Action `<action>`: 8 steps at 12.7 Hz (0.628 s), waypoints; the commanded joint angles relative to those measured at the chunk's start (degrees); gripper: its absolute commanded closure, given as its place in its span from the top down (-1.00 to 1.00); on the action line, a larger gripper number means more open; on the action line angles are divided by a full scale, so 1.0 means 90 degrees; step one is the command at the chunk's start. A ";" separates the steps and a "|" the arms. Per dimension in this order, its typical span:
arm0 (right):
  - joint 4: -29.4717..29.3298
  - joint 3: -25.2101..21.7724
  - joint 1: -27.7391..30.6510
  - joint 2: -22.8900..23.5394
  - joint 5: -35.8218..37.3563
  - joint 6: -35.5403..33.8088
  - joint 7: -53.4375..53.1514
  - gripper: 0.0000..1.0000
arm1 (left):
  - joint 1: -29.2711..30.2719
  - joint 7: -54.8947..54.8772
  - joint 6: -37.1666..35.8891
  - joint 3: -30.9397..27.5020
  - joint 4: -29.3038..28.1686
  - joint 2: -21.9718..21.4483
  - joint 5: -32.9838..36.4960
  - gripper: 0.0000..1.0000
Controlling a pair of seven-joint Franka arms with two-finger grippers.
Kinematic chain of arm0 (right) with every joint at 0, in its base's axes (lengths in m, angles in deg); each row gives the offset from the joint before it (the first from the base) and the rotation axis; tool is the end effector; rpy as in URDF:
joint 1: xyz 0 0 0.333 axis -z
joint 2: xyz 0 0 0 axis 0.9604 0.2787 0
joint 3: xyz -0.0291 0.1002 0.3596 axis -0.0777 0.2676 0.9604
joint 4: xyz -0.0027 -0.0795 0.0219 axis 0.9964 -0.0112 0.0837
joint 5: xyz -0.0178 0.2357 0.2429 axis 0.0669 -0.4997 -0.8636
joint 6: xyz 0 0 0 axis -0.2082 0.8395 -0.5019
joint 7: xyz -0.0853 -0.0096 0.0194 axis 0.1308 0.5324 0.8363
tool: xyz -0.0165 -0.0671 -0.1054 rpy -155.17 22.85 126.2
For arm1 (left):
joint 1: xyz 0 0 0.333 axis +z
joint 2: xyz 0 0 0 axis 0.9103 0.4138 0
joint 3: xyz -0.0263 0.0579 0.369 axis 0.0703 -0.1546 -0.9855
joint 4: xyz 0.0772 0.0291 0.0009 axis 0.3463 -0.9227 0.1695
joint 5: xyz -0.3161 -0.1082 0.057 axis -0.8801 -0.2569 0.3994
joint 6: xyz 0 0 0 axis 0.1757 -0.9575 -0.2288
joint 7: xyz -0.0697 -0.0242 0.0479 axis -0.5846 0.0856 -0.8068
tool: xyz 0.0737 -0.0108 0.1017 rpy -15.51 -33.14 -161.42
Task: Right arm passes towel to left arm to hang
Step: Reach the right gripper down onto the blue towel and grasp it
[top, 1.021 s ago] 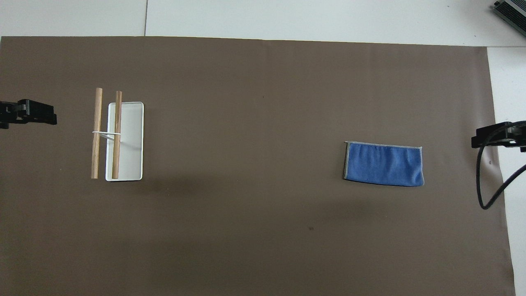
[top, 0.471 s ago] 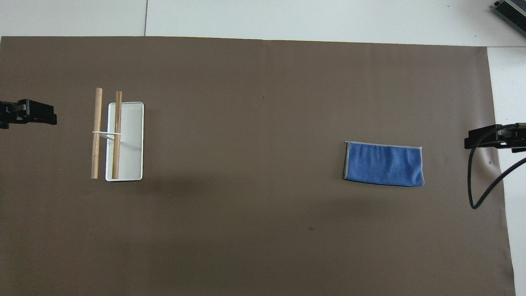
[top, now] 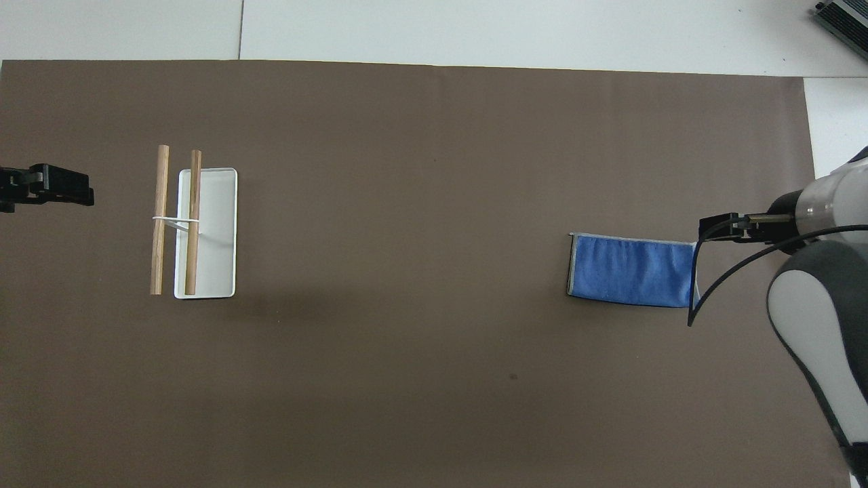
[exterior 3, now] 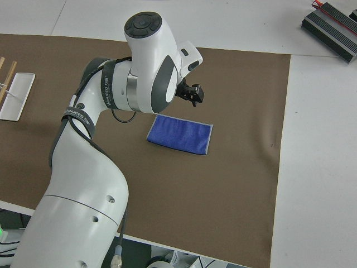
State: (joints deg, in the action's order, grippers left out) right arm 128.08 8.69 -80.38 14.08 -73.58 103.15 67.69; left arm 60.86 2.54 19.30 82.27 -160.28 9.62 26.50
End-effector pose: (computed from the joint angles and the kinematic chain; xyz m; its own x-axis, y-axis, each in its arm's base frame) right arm 0.4994 -0.0225 0.5452 0.9972 -0.0484 0.0563 -0.0494 -0.9986 0.0164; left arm 0.5141 -0.0043 0.6448 0.9957 0.0358 0.0850 0.0376 -0.9991 -0.0194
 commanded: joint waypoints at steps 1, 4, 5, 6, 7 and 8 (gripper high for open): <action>0.0636 0.0049 0.0045 0.0260 -0.0098 0.0859 -0.0059 1.00 | 0.0042 -0.0018 0.0067 0.0044 -0.0242 -0.0207 0.0128 1.00; 0.0949 0.0049 0.0065 0.0749 -0.0118 0.1524 -0.0068 1.00 | 0.0042 -0.0018 0.0067 0.0044 -0.0242 -0.0207 0.0128 1.00; 0.1085 0.0049 0.0055 0.0896 -0.0215 0.1836 -0.0088 1.00 | 0.0042 -0.0018 0.0067 0.0044 -0.0242 -0.0207 0.0128 1.00; 0.1203 0.0049 0.0055 0.1042 -0.0506 0.2206 -0.0069 1.00 | 0.0042 -0.0018 0.0067 0.0044 -0.0242 -0.0207 0.0128 1.00; 0.1310 0.0049 0.0065 0.1092 -0.0644 0.2500 0.0009 1.00 | 0.0042 -0.0018 0.0067 0.0044 -0.0242 -0.0207 0.0128 1.00; 0.1321 0.0049 0.0045 0.1150 -0.0655 0.2542 0.0000 1.00 | 0.0042 -0.0018 0.0067 0.0044 -0.0242 -0.0207 0.0128 1.00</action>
State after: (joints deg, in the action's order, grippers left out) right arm 138.58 8.69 -80.35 24.46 -77.93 123.82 67.63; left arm 60.86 2.54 19.30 82.27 -160.28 9.62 26.50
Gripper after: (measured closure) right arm 0.000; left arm 0.000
